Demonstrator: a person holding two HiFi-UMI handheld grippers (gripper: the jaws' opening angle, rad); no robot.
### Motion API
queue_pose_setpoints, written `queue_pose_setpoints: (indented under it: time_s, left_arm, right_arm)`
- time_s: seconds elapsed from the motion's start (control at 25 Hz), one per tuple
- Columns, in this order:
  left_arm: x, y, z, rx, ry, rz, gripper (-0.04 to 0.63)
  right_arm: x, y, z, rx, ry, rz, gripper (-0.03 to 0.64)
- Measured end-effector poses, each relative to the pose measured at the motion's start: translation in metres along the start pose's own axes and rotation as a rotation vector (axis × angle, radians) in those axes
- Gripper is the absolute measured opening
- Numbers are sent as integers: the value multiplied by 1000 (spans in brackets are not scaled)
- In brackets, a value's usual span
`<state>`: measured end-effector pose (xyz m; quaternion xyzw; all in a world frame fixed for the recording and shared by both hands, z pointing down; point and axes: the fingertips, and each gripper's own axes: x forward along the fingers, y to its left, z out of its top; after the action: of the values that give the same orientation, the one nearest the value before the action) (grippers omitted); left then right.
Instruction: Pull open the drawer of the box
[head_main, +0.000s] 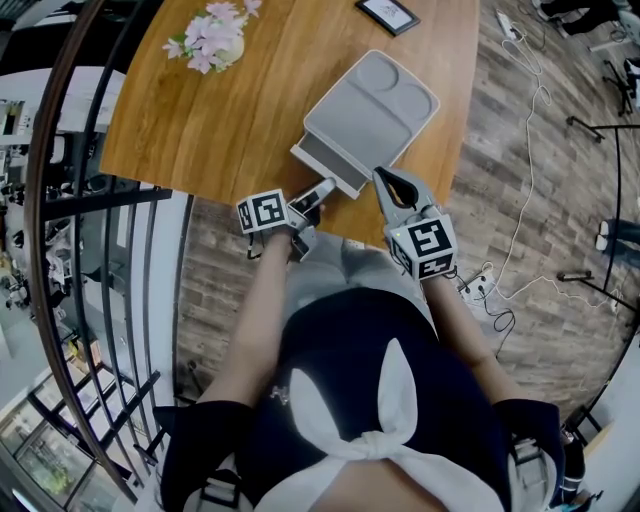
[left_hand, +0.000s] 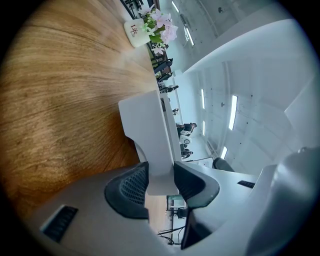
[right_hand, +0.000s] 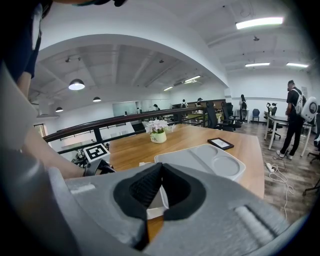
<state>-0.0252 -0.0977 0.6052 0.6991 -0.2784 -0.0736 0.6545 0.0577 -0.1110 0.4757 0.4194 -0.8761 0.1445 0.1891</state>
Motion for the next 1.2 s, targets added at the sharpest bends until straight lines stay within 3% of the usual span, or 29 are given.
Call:
queue_pose_setpoints:
  time_s: [1.2]
  left_arm:
    - [-30,6,-10,3,-30,-1,170]
  right_arm:
    - [9,21,-5,-5,5,34,-2]
